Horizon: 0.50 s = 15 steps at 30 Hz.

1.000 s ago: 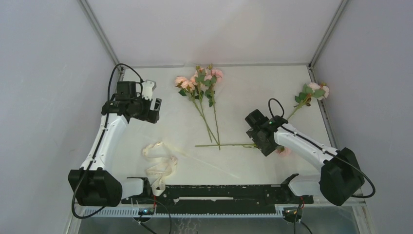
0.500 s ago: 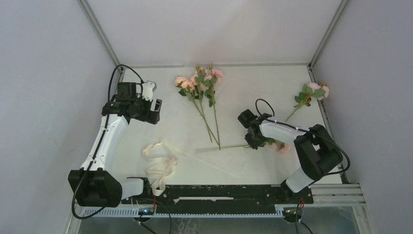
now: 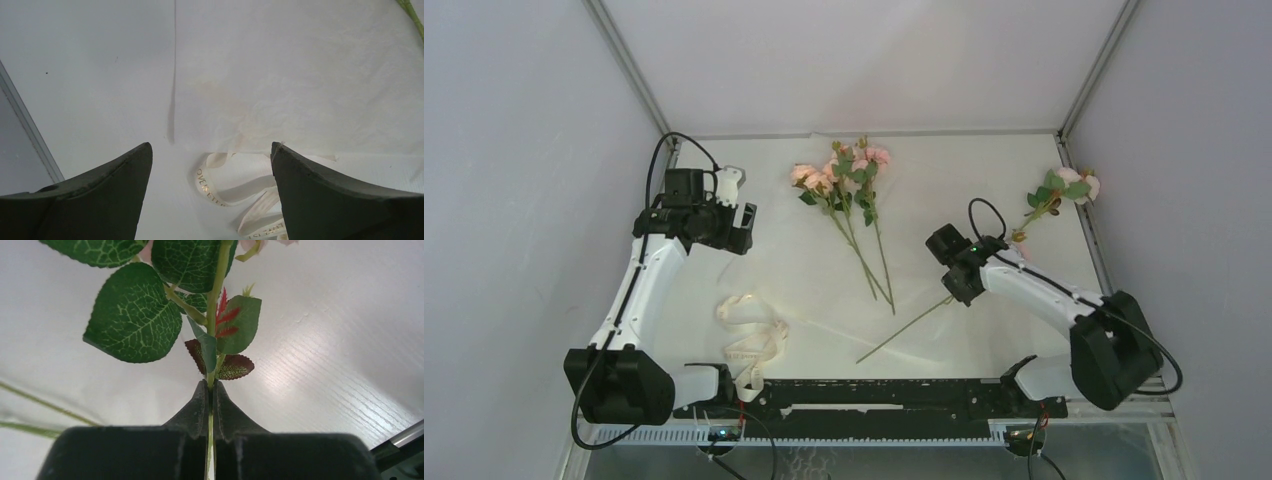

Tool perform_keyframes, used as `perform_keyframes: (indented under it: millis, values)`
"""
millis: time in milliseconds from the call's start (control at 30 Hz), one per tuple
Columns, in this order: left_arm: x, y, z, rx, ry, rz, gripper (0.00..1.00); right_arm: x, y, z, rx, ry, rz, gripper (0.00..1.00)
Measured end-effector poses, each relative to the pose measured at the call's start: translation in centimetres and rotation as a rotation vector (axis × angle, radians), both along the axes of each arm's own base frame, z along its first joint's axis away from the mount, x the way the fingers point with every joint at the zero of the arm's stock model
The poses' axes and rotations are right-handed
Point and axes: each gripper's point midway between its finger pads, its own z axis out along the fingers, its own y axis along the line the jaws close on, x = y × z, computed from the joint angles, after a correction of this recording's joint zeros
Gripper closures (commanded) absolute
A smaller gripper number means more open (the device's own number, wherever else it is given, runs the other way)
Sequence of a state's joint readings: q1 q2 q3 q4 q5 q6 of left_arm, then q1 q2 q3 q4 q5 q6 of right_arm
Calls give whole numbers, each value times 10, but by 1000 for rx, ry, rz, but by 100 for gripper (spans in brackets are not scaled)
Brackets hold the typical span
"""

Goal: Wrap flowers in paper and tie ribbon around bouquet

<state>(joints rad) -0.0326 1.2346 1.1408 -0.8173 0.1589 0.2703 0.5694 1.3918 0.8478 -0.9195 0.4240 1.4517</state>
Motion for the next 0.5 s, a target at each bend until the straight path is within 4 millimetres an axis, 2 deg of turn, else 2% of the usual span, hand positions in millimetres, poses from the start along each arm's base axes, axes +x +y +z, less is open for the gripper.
perform_keyframes:
  millis: [67, 200, 333, 433, 500]
  values:
    - [0, 0, 0, -1, 0, -1, 8, 2, -3, 14, 7, -51, 7, 91]
    - [0, 0, 0, -1, 0, -1, 8, 2, -6, 28, 16, -96, 21, 90]
    - [0, 0, 0, -2, 0, -1, 8, 1, -7, 27, 7, -86, 36, 87]
    - [0, 0, 0, -1, 0, -1, 8, -2, -7, 22, -6, -58, 52, 80]
    - [0, 0, 0, -1, -1, -1, 8, -4, -6, 17, -15, -32, 64, 79]
